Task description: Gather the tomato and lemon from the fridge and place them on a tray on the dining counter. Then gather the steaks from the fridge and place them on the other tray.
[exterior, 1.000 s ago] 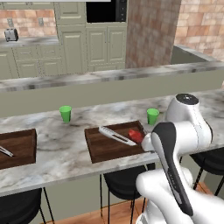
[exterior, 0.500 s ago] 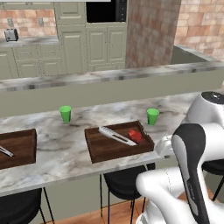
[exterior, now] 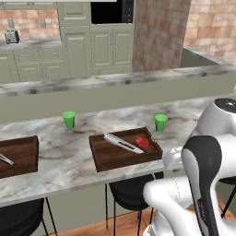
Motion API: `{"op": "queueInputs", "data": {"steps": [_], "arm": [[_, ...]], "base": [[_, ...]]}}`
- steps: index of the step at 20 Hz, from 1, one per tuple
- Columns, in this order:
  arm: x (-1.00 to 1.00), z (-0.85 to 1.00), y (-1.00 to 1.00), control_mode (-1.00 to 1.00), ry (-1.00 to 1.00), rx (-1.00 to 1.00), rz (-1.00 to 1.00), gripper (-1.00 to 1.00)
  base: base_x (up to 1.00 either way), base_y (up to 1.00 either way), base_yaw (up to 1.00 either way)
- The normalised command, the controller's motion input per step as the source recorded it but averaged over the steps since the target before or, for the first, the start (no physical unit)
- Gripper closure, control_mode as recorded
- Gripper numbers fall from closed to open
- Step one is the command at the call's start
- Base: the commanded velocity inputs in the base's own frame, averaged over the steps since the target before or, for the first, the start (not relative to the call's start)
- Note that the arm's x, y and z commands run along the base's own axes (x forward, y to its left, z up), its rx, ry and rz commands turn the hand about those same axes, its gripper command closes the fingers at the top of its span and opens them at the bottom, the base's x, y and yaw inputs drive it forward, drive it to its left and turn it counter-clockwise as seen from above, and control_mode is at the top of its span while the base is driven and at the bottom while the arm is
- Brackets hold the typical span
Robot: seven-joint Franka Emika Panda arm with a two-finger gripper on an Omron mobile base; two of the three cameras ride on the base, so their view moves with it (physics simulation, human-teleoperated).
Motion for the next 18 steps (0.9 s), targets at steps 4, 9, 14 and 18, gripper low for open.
{"op": "queueInputs", "data": {"steps": [4, 9, 14, 18], "arm": [[-0.01, 0.0, 0.22, -1.0, 0.0, 0.0, 0.0, -1.0], [-0.21, 0.0, 0.32, -1.0, 0.0, 0.0, 0.01, -1.0], [-0.03, 0.0, 0.37, -1.0, 0.0, 0.0, 0.0, -1.0], [0.0, 0.0, 0.19, 1.0, 0.0, 0.0, 0.0, -1.0]], "base": [[0.0, 0.0, 0.0], [0.0, 0.0, 0.0], [0.0, 0.0, 0.0], [-0.02, 0.18, 0.0]]}}
